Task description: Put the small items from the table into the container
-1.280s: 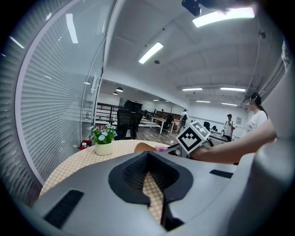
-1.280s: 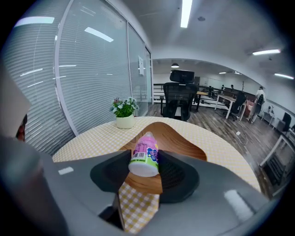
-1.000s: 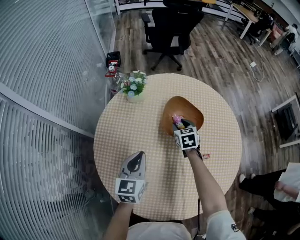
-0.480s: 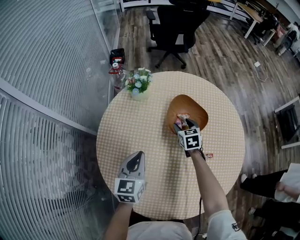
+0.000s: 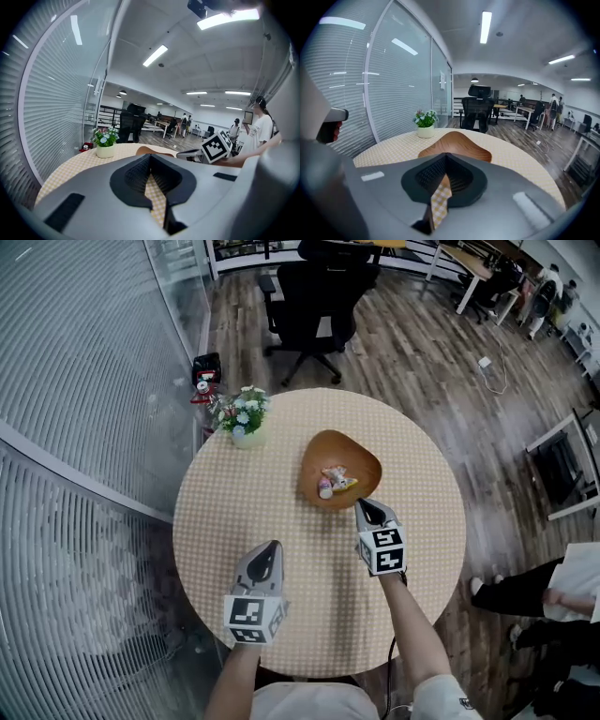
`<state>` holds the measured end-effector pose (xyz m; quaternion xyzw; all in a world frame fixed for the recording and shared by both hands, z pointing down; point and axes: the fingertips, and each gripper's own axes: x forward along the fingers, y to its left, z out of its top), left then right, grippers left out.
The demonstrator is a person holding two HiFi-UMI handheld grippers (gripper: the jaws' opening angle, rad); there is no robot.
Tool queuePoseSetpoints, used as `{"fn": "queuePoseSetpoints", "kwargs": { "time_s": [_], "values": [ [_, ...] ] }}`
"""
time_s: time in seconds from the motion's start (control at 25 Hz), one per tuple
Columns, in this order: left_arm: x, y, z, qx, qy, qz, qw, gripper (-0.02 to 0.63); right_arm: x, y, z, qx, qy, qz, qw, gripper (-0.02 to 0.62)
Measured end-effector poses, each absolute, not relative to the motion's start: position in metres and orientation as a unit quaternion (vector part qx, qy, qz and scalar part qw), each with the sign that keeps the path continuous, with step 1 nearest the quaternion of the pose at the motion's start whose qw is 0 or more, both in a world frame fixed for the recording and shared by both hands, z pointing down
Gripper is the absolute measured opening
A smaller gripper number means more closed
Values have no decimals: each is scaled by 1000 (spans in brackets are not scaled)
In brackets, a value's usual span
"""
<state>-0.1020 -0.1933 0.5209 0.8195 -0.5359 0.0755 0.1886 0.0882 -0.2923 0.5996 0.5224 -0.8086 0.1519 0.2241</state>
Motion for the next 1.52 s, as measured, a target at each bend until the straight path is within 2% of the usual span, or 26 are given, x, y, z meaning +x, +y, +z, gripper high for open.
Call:
{"fn": "queuePoseSetpoints", "kwargs": {
  "time_s": [0.32,0.52,0.84,1.0,1.36,1.52],
  "values": [
    [-51,-178,507,842,-499,68,194,0,147,-203,586,556,-787,141,225,2],
    [-22,-166,517,851,-481,102,187,0,179,-159,594,573,-770,149,238,2],
    [10,-159,518,865,-456,90,187,0,207,-125,645,517,-778,121,335,2],
    [16,-160,520,866,-456,89,188,0,214,-124,659,503,-782,129,344,7],
    [12,-162,523,864,-458,98,185,0,198,-151,693,407,-816,122,391,150],
    [2,-161,529,857,-468,105,188,0,198,-160,724,359,-815,116,439,244]
  ]
}}
